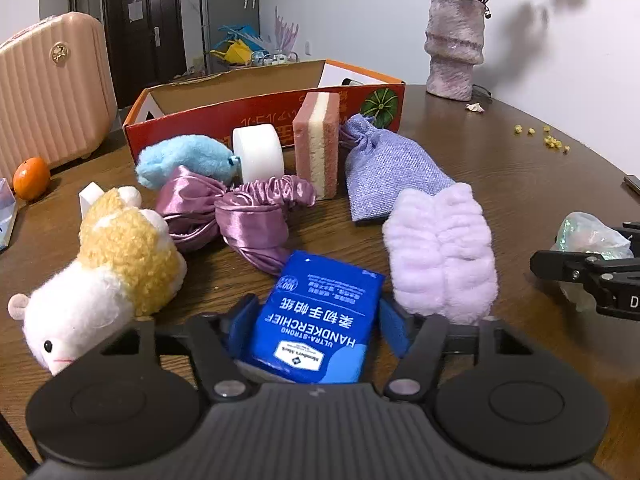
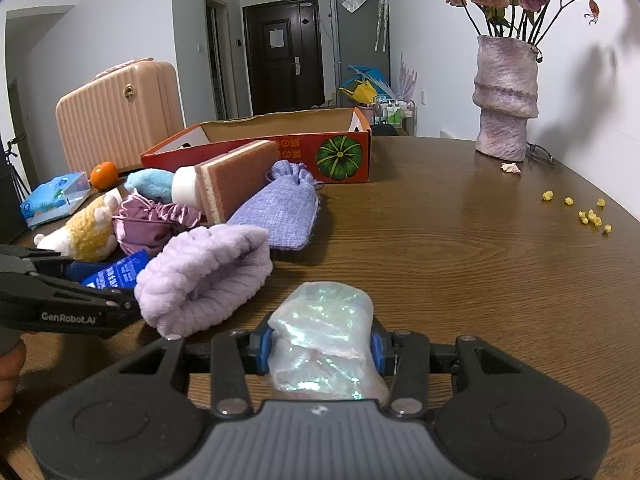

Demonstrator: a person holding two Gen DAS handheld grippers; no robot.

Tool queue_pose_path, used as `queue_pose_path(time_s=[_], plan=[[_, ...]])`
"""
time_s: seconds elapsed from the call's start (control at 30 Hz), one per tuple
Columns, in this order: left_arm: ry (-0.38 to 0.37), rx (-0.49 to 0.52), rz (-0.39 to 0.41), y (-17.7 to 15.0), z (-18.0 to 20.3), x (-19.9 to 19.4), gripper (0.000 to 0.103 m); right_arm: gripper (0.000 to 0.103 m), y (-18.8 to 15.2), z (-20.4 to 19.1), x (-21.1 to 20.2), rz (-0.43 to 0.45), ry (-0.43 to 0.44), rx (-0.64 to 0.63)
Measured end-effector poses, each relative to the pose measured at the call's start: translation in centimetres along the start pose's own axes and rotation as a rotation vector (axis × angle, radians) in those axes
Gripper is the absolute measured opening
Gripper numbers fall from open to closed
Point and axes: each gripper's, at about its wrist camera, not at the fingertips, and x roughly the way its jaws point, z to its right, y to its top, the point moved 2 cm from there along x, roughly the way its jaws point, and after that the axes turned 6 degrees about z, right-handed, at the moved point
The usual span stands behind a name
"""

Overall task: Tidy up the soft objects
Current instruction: 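Grasp the blue handkerchief pack with the left tool while the right tool holds the bag, then carry the handkerchief pack and plastic bag with both tools over the cardboard box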

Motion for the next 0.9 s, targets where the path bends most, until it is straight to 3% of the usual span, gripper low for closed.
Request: queue_pose_path(time_s=[0.37,0.9], plan=[[0.050,-0.013,0.041,-0.4,0.4,-1.7,0.052,0.043,0.1,0.1,-0.3,0.015,0.000,-0.001],[0.120,-0.085,0.191,-0.1,0.1,-7.0,0.052,0.043,0.6,-0.3,-1.5,0.084,0.000,-0.011]])
